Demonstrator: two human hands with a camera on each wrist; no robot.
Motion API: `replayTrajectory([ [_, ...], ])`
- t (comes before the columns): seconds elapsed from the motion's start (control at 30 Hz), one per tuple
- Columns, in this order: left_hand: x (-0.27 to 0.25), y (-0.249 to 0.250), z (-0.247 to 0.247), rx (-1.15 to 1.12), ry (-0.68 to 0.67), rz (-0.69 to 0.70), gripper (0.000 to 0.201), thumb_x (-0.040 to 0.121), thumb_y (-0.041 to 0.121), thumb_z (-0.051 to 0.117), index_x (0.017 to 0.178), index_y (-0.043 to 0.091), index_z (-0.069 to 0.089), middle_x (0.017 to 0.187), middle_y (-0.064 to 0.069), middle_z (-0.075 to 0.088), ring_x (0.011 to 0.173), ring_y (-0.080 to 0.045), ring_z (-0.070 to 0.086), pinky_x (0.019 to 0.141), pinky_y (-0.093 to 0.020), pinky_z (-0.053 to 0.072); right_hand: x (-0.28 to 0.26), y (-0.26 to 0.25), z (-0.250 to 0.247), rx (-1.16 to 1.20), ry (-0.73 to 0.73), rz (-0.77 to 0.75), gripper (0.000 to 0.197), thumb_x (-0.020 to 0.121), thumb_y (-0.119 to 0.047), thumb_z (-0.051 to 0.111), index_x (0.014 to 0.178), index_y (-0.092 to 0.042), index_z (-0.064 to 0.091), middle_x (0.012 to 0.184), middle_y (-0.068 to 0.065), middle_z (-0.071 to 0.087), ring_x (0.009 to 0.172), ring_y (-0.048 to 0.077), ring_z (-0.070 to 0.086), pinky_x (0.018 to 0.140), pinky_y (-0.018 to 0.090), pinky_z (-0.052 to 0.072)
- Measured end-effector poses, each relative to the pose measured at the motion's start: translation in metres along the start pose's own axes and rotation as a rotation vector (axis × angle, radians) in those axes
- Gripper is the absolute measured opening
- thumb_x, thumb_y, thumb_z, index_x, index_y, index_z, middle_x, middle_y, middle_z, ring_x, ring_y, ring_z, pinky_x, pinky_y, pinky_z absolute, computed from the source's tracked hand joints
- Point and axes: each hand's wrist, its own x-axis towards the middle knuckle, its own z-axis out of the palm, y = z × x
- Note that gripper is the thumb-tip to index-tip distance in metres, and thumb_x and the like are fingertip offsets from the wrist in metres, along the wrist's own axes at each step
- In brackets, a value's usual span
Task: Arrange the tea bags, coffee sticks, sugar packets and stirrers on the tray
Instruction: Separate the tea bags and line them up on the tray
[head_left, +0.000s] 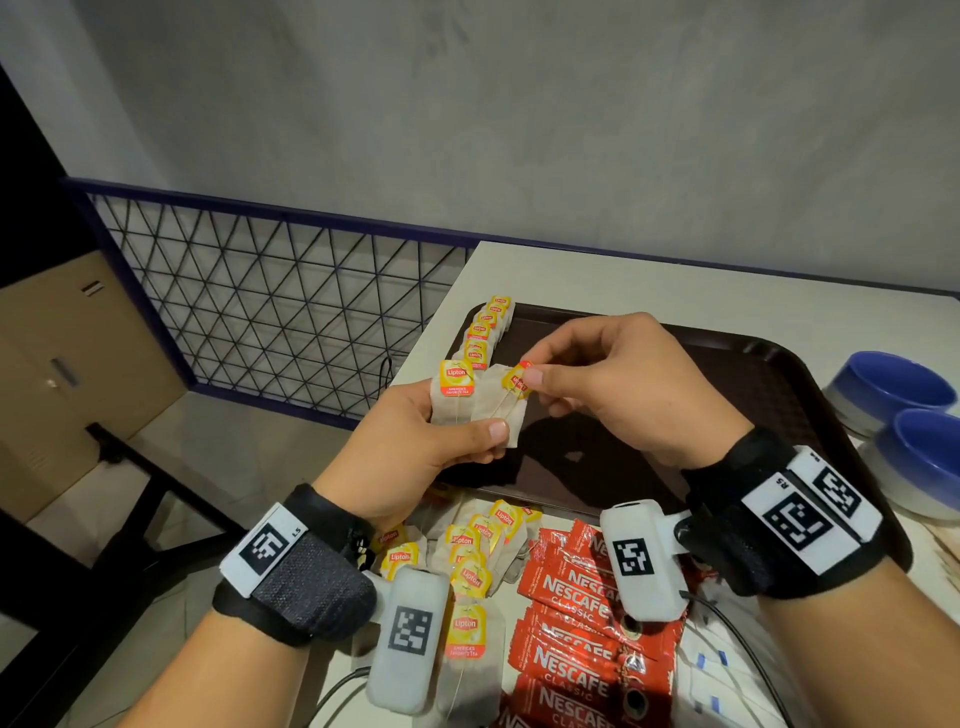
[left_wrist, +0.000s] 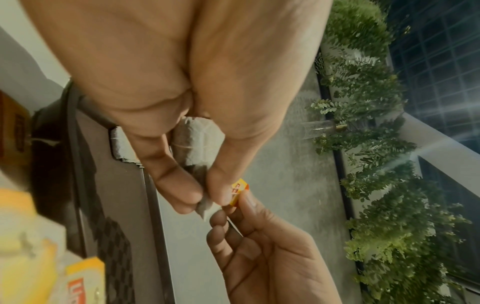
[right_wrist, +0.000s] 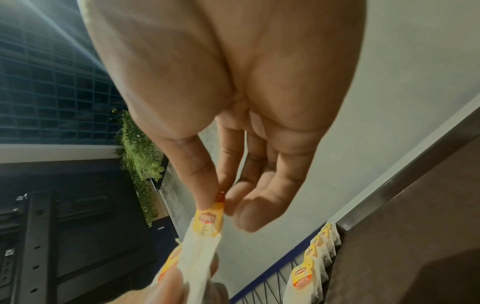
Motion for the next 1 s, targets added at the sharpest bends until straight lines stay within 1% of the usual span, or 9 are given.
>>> replayTrajectory([
  [0.07, -0.0003, 0.0001, -0.0001, 0.006, -0.006, -0.004, 0.036, 0.075, 0.015, 0.078, 0.109, 0.006, 0.073, 0.100, -0.017, 0.077, 0.085, -0.024, 0.073, 0.073, -0.026, 0.058, -0.0001, -0.0002, 0.0011, 0.052, -0.010, 0.000, 0.009, 0.088, -0.009, 0.079, 0.096, -0.008, 0.076, 0.084, 0.013, 0.076, 0.075, 0.026, 0.075, 0.067, 0.027, 0.062],
  [0.17, -0.0006, 0.0001, 0.0005, 0.002, -0.013, -0.015, 0.034, 0.077, 0.015, 0.077, 0.109, 0.003, 0.073, 0.100, -0.018, 0.077, 0.084, -0.025, 0.072, 0.071, -0.025, 0.057, 0.0006, 0.0012, 0.0018, 0.087, -0.004, -0.017, 0.012, 0.087, -0.001, 0.078, 0.097, -0.006, 0.073, 0.082, 0.016, 0.075, 0.070, 0.022, 0.073, 0.066, 0.028, 0.061],
  [0.27, -0.0004, 0.0000, 0.0018, -0.030, -0.002, -0.036, 0.034, 0.079, 0.016, 0.075, 0.108, -0.002, 0.072, 0.097, -0.020, 0.076, 0.076, -0.023, 0.070, 0.063, -0.022, 0.056, 0.0004, 0.0027, 0.0003, 0.144, -0.031, -0.040, 0.022, 0.089, 0.006, 0.073, 0.107, -0.006, 0.073, 0.084, 0.024, 0.072, 0.070, 0.024, 0.071, 0.067, 0.031, 0.062],
  [0.43, -0.0012, 0.0015, 0.0040, -0.066, -0.006, -0.071, 0.035, 0.080, 0.018, 0.075, 0.108, -0.003, 0.070, 0.093, -0.020, 0.073, 0.068, -0.021, 0.067, 0.055, -0.021, 0.053, -0.0016, 0.0002, -0.0013, 0.150, -0.030, -0.072, 0.018, 0.096, -0.003, 0.069, 0.108, -0.012, 0.078, 0.087, 0.016, 0.075, 0.074, 0.026, 0.072, 0.068, 0.029, 0.061],
  [0.57, -0.0011, 0.0029, 0.0030, -0.075, -0.013, -0.063, 0.031, 0.079, 0.014, 0.077, 0.105, -0.001, 0.072, 0.088, -0.017, 0.073, 0.067, -0.021, 0.066, 0.056, -0.021, 0.053, -0.0002, 0.0003, -0.0023, 0.192, -0.020, -0.069, 0.018, 0.097, -0.007, 0.068, 0.111, -0.013, 0.078, 0.090, 0.024, 0.072, 0.074, 0.025, 0.067, 0.071, 0.033, 0.061],
  [0.67, -0.0009, 0.0033, 0.0031, -0.088, -0.005, -0.056, 0.033, 0.074, 0.010, 0.079, 0.104, 0.000, 0.072, 0.087, -0.016, 0.073, 0.067, -0.022, 0.067, 0.057, -0.021, 0.054, 0.0013, 0.0005, -0.0023, 0.186, -0.010, -0.091, 0.019, 0.098, -0.008, 0.068, 0.112, -0.016, 0.078, 0.086, 0.018, 0.072, 0.073, 0.021, 0.065, 0.070, 0.032, 0.060],
  [0.8, -0.0016, 0.0031, 0.0025, -0.083, -0.010, -0.030, 0.039, 0.070, 0.007, 0.080, 0.107, 0.003, 0.073, 0.094, -0.014, 0.076, 0.077, -0.021, 0.070, 0.065, -0.023, 0.057, -0.0008, -0.0021, -0.0040, 0.195, -0.042, -0.061, 0.022, 0.100, -0.003, 0.063, 0.110, -0.014, 0.078, 0.096, 0.007, 0.078, 0.083, 0.031, 0.073, 0.076, 0.035, 0.064],
  [0.9, -0.0017, 0.0026, 0.0014, -0.098, -0.009, -0.012, 0.044, 0.070, 0.002, 0.079, 0.113, 0.000, 0.071, 0.102, -0.016, 0.076, 0.084, -0.021, 0.072, 0.069, -0.025, 0.058, -0.0023, -0.0032, -0.0035, 0.170, -0.068, -0.051, 0.027, 0.098, 0.005, 0.062, 0.109, -0.014, 0.079, 0.103, 0.007, 0.077, 0.095, 0.040, 0.074, 0.084, 0.043, 0.064],
  [1.0, -0.0018, 0.0032, 0.0015, -0.133, -0.005, -0.016, 0.046, 0.069, 0.001, 0.077, 0.115, -0.001, 0.071, 0.109, -0.021, 0.075, 0.091, -0.024, 0.073, 0.072, -0.025, 0.059, -0.0024, -0.0030, -0.0033, 0.140, -0.083, -0.045, 0.034, 0.095, 0.012, 0.061, 0.108, -0.014, 0.079, 0.104, 0.010, 0.077, 0.093, 0.037, 0.075, 0.082, 0.035, 0.064],
])
